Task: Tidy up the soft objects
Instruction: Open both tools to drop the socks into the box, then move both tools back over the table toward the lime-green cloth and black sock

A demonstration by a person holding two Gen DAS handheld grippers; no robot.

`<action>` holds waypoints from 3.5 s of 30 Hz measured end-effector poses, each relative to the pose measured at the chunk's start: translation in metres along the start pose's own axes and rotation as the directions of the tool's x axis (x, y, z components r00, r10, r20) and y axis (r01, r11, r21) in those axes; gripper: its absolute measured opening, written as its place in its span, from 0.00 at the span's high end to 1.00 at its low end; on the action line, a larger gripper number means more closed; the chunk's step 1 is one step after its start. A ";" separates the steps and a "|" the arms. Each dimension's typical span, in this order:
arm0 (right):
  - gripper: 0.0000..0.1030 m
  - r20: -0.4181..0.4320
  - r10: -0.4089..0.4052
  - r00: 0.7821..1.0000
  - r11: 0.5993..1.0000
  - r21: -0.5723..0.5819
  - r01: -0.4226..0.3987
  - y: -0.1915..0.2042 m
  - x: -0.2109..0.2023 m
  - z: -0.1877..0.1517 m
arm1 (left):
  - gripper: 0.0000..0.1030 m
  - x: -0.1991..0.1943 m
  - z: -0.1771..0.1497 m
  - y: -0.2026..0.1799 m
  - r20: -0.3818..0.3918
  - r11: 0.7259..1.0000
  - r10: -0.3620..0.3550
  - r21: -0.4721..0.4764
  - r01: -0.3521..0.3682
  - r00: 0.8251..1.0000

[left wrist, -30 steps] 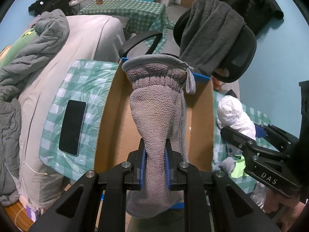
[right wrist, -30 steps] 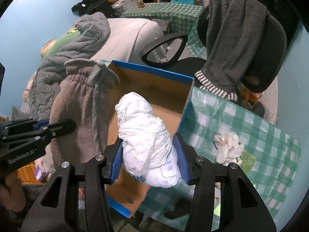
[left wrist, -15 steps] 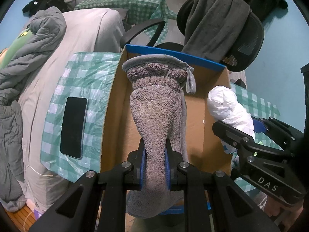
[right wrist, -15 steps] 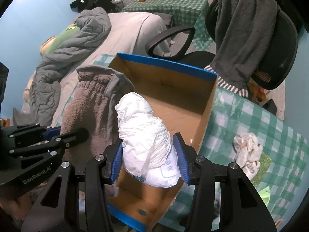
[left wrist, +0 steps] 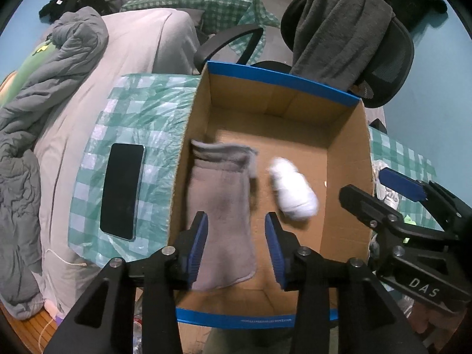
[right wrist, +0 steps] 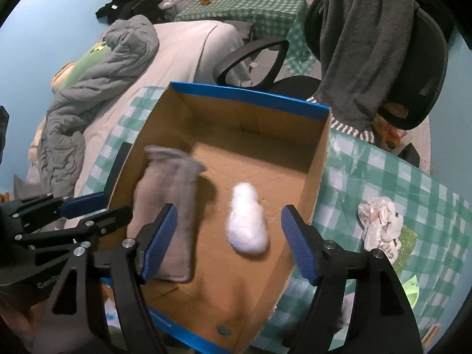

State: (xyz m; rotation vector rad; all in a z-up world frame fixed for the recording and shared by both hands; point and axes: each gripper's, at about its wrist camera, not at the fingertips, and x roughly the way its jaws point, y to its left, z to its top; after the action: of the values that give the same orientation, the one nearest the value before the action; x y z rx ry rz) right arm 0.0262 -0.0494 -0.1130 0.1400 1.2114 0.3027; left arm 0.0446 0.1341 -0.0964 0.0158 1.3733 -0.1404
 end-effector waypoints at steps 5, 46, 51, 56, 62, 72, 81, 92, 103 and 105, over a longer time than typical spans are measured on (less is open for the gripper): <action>0.26 0.016 -0.017 1.000 1.000 0.010 0.017 -0.006 -0.011 -0.001 | 0.55 -0.006 -0.003 0.001 0.000 1.000 -0.004 -0.011 0.004 1.000; 0.22 0.030 -0.144 0.989 0.961 0.242 0.133 -0.149 -0.099 -0.077 | 0.43 -0.026 -0.024 -0.137 -0.014 0.975 -0.031 0.219 0.034 0.999; 0.22 0.023 -0.159 0.987 0.951 0.273 0.147 -0.170 -0.108 -0.092 | 0.43 -0.022 -0.028 -0.156 -0.026 0.969 -0.034 0.244 0.039 0.999; 0.22 0.011 -0.166 0.986 0.942 0.297 0.155 -0.187 -0.112 -0.103 | 0.43 -0.017 -0.032 -0.174 -0.044 0.963 -0.035 0.267 0.045 0.998; 0.22 -0.008 -0.172 0.985 0.935 0.312 0.166 -0.204 -0.113 -0.117 | 0.40 -0.011 -0.038 -0.191 -0.061 0.955 -0.035 0.292 0.051 0.998; 0.22 -0.041 -0.159 0.986 0.931 0.326 0.163 -0.228 -0.104 -0.135 | 0.39 0.006 -0.047 -0.214 -0.100 0.949 -0.031 0.310 0.061 0.995; 0.21 -0.081 -0.144 0.986 0.933 0.320 0.163 -0.248 -0.083 -0.152 | 0.39 0.027 -0.058 -0.228 -0.135 0.946 -0.027 0.318 0.069 0.991; 0.21 -0.129 -0.136 0.982 0.939 0.299 0.169 -0.268 -0.051 -0.173 | 0.29 0.053 -0.077 -0.240 -0.169 0.939 -0.021 0.336 0.077 0.985; 0.21 -0.158 -0.124 0.980 0.947 0.276 0.164 -0.275 -0.033 -0.182 | 0.29 0.078 -0.100 -0.244 -0.224 0.936 -0.007 0.341 0.085 0.975; 0.21 -0.163 -0.122 0.979 0.948 0.273 0.164 -0.276 -0.030 -0.184 | 0.29 0.084 -0.104 -0.245 -0.230 0.934 -0.006 0.346 0.088 0.973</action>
State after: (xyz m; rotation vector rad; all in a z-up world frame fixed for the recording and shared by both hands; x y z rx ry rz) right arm -0.1122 -0.3308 -0.2239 0.2827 1.3981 0.0081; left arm -0.0678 -0.1072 -0.1815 0.3105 1.5607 -0.4379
